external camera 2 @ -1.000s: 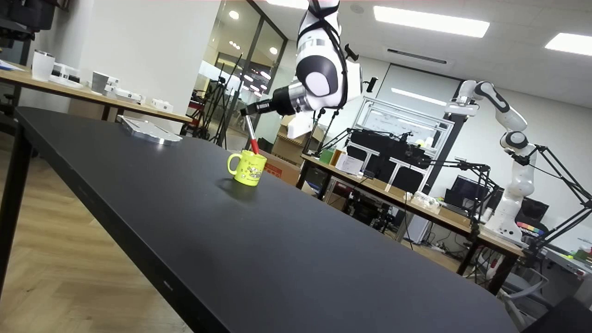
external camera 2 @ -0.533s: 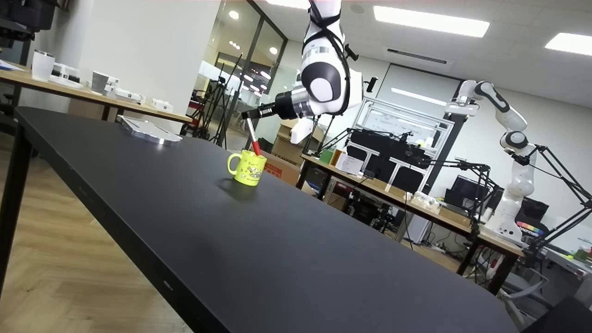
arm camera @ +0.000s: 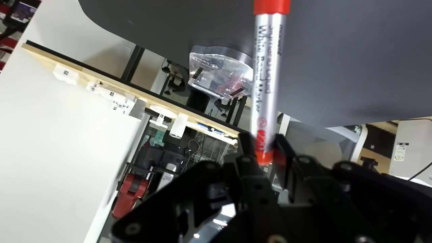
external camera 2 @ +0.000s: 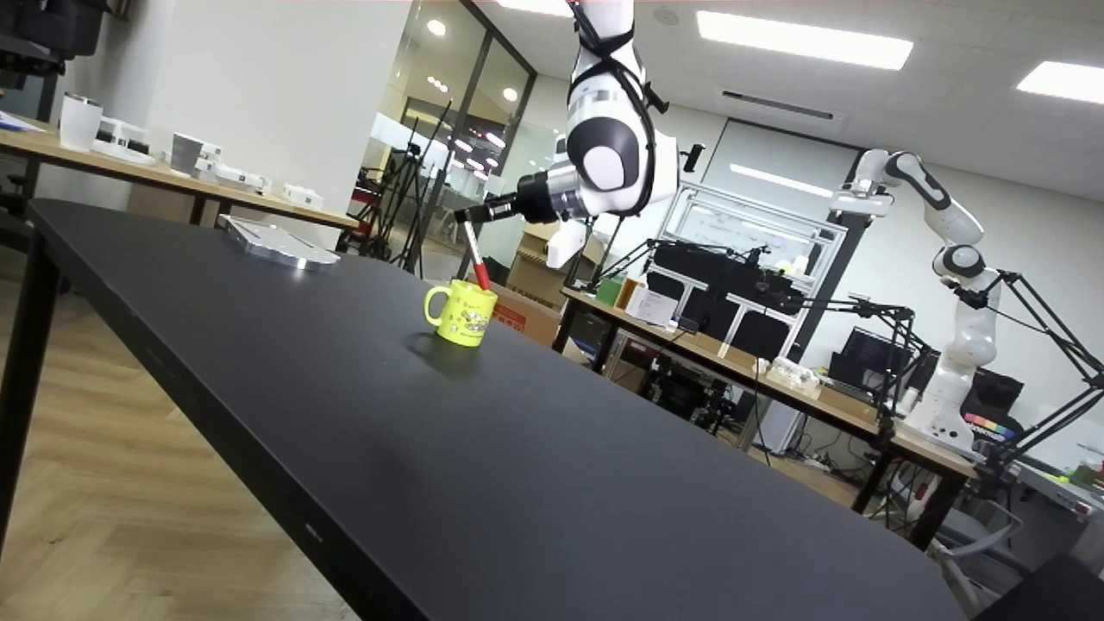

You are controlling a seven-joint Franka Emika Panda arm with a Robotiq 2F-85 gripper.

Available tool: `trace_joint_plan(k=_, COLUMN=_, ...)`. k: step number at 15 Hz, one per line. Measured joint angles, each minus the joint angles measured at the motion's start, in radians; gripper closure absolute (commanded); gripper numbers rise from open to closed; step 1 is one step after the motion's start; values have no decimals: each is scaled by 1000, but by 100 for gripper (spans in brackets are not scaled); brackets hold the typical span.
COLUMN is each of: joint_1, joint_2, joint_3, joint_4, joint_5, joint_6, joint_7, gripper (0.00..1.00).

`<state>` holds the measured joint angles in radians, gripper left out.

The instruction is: Put the marker into the mug.

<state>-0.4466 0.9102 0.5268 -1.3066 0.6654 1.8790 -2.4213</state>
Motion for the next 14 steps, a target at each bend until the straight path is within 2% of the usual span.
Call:
trace_joint_plan(k=4, joint_1=0, joint_2=0, joint_3=-1, joint_4=2, joint_5=0, joint_6=-5, joint_7=0, gripper=81)
trace_joint_plan(k=5, joint_1=0, joint_2=0, joint_3=-1, joint_4=2, joint_5=0, joint_6=-5, joint_7=0, gripper=95)
trace_joint_plan(k=6, joint_1=0, joint_2=0, joint_3=-1, joint_4=2, joint_5=0, joint_6=-5, joint_7=0, gripper=95)
trace_joint_plan(k=14, joint_1=118, joint_2=22, joint_3=-166, joint_4=48, joint_5=142, joint_6=-71, joint_7=-24, gripper=95)
